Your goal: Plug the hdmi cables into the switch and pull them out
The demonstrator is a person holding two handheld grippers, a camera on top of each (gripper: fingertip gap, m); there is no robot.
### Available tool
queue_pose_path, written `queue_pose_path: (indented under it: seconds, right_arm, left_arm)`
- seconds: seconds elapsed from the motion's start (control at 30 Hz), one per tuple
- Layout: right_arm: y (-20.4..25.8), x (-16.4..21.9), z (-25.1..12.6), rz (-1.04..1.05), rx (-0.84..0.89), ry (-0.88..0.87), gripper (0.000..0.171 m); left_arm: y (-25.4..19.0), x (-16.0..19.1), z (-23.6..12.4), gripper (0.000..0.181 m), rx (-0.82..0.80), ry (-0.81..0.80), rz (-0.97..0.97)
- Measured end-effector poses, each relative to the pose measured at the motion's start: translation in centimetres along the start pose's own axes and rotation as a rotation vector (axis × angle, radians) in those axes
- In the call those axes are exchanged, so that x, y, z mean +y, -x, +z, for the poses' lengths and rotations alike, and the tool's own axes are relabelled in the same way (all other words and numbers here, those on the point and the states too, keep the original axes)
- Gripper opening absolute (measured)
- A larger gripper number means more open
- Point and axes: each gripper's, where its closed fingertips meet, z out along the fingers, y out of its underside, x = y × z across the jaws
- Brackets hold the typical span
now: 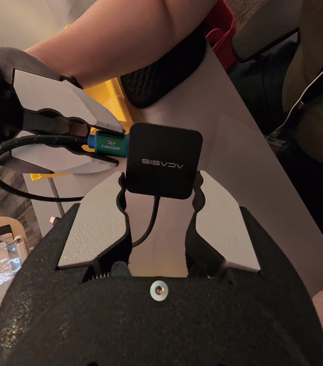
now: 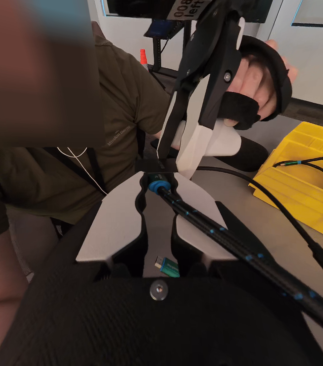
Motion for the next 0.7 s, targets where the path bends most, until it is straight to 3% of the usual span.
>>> queue_pose_path:
  seconds: [0.1, 0.27, 0.43, 0.6, 0.7]
  right_arm:
    - [-0.8, -0.5, -0.7, -0.005, 0.051, -0.032, 0.024]
    - [-3.9, -1.7, -2.6, -0.039, 0.292, -0.086, 0.04]
    - [-8.4, -3.0, -5.8, 0.141, 0.548, -0.235, 0.054]
    - [-11.7, -1.9, -7.5, 0.381, 0.717, -0.322, 0.052]
    - [-12.9, -0.1, -6.9, 0.464, 0.73, -0.298, 0.05]
  left_arm:
    - [1.0, 0.5, -0.1, 0.066, -0.083, 0.038, 0.009]
    - [3.5, 1.6, -0.4, 0.066, -0.242, 0.118, -0.018]
    - [6.9, 5.7, -1.7, 0.066, -0.45, 0.327, -0.092]
    - [9.6, 9.5, -2.4, 0.066, -0.588, 0.472, -0.154]
    - [10.3, 10.7, -2.3, 0.066, -0.618, 0.518, -0.167]
